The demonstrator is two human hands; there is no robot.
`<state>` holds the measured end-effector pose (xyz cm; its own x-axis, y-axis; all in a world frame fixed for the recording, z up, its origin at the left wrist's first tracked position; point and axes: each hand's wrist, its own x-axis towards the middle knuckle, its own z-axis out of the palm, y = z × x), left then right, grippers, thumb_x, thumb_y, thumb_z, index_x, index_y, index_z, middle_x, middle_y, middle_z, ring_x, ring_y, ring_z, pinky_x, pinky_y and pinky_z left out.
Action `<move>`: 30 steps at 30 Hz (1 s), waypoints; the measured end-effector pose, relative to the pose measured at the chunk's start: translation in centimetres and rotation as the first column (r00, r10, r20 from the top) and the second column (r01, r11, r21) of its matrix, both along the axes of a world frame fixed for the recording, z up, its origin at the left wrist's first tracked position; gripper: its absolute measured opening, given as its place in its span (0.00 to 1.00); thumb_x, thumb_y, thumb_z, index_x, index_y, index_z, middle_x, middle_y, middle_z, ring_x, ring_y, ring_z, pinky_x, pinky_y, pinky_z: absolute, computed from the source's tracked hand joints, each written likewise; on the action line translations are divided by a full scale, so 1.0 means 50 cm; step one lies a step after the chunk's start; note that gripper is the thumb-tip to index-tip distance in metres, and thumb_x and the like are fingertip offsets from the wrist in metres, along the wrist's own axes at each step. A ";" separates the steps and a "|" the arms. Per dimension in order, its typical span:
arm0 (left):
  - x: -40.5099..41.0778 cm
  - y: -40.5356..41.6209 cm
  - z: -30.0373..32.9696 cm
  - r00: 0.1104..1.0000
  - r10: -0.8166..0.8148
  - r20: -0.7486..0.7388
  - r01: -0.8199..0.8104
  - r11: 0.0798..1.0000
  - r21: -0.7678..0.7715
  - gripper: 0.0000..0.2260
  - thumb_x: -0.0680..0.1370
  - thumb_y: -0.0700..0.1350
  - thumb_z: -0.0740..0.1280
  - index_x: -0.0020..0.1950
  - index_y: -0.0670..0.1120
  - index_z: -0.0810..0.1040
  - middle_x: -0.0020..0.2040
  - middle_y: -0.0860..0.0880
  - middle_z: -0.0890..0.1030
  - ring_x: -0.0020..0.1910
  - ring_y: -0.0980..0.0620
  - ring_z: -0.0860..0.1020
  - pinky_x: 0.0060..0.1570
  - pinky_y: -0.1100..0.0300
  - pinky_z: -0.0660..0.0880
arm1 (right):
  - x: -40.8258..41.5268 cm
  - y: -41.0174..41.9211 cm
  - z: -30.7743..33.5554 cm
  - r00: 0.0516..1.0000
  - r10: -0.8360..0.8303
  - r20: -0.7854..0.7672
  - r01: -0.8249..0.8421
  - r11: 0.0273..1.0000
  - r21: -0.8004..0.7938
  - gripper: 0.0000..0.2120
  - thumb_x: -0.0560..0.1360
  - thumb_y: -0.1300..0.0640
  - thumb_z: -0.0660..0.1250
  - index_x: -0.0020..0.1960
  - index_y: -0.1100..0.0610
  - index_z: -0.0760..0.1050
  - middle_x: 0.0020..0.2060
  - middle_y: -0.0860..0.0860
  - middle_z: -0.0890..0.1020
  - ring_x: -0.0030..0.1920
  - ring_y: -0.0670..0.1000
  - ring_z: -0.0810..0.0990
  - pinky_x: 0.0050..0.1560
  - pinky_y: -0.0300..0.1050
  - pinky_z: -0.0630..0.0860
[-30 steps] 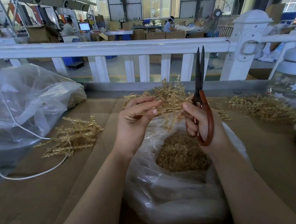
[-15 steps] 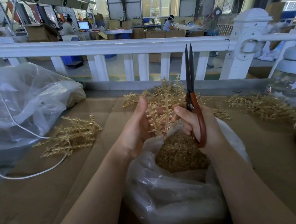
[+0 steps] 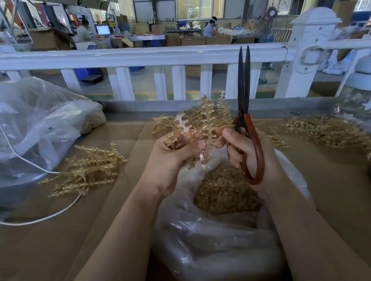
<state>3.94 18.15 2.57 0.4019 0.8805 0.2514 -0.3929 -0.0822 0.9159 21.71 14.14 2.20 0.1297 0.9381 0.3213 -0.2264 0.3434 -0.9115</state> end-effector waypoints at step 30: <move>0.004 0.006 -0.014 0.827 0.562 -0.026 -0.373 0.583 0.722 0.17 0.65 0.21 0.68 0.43 0.41 0.83 0.44 0.46 0.82 0.48 0.50 0.80 0.50 0.55 0.78 | -0.010 -0.001 -0.002 0.993 0.108 0.046 -0.101 0.986 -0.136 0.25 0.64 0.30 0.75 0.44 0.51 0.80 0.31 0.57 0.79 0.21 0.46 0.68 0.21 0.38 0.65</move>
